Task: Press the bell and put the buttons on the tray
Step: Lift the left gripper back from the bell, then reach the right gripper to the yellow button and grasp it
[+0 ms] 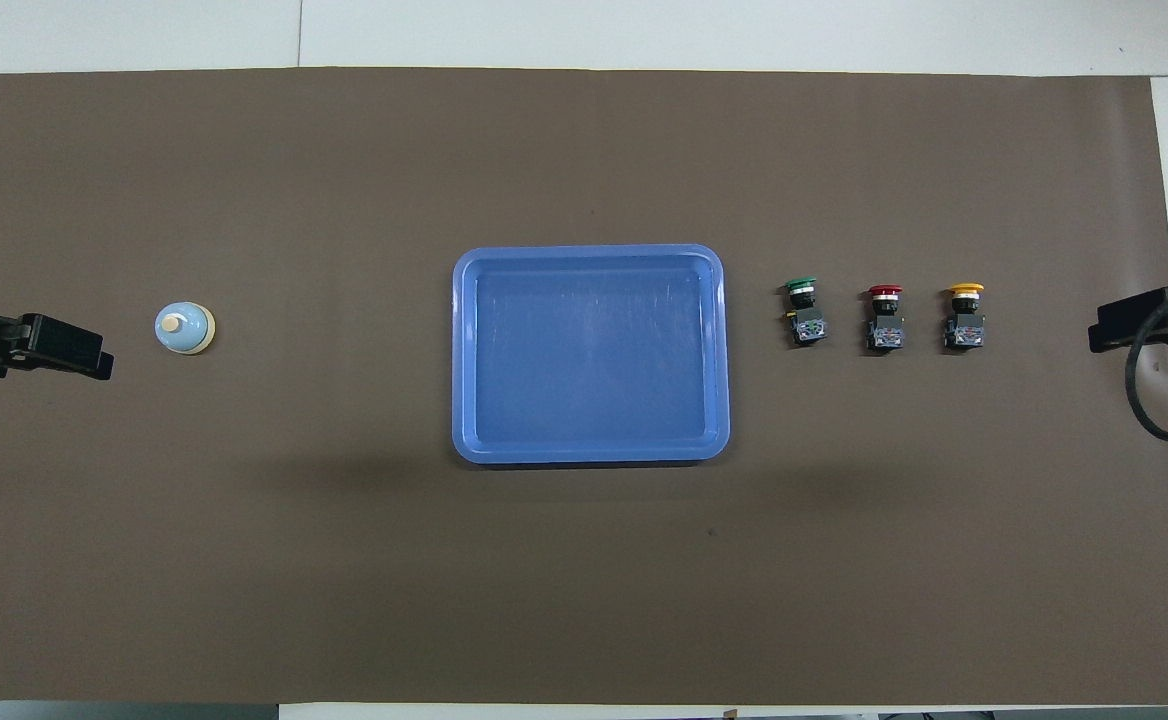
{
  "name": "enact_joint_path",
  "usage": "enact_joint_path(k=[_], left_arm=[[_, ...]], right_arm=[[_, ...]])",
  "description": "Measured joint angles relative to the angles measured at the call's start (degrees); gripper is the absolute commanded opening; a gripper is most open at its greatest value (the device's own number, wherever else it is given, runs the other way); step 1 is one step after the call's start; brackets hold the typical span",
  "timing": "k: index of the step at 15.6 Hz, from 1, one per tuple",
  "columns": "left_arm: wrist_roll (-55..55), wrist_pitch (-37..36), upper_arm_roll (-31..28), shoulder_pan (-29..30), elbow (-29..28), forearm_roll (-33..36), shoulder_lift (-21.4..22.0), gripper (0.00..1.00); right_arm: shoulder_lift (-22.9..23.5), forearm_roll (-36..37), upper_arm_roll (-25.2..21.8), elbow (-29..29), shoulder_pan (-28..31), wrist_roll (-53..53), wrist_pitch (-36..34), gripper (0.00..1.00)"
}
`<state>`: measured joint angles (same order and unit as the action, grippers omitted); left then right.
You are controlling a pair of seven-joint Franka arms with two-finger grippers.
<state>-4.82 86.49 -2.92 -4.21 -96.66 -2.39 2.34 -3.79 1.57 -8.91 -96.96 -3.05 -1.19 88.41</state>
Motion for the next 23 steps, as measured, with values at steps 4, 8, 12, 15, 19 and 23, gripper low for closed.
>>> enact_joint_path(k=[4,8,12,15,19,23], left_arm=[[3.38,-0.7,1.37,0.01,1.76,0.0,-1.03,1.0],[3.94,-0.98,1.86,0.03,3.44,0.0,-1.15,1.0],[4.25,-0.98,3.08,0.03,3.61,0.0,-1.35,1.0],[4.3,-1.01,3.12,0.03,3.52,0.0,-1.86,1.0],[5.91,-0.81,3.3,0.02,2.96,0.0,-2.45,1.0],[6.12,-1.28,3.31,0.02,2.65,0.0,-2.46,1.0]], right_arm=[[-0.09,0.0,-0.02,-0.03,1.14,-2.42,-2.29,1.0],[-0.11,0.0,-0.01,-3.97,1.14,-4.82,5.37,1.0],[2.97,-0.08,0.1,-9.13,1.12,-4.89,15.16,1.0],[7.82,-0.08,0.13,-9.52,1.11,-4.89,21.13,1.0],[12.34,-0.09,0.12,-10.25,1.11,-4.89,27.59,1.0],[13.35,-0.09,0.11,-16.21,1.11,-4.89,35.38,1.0]])
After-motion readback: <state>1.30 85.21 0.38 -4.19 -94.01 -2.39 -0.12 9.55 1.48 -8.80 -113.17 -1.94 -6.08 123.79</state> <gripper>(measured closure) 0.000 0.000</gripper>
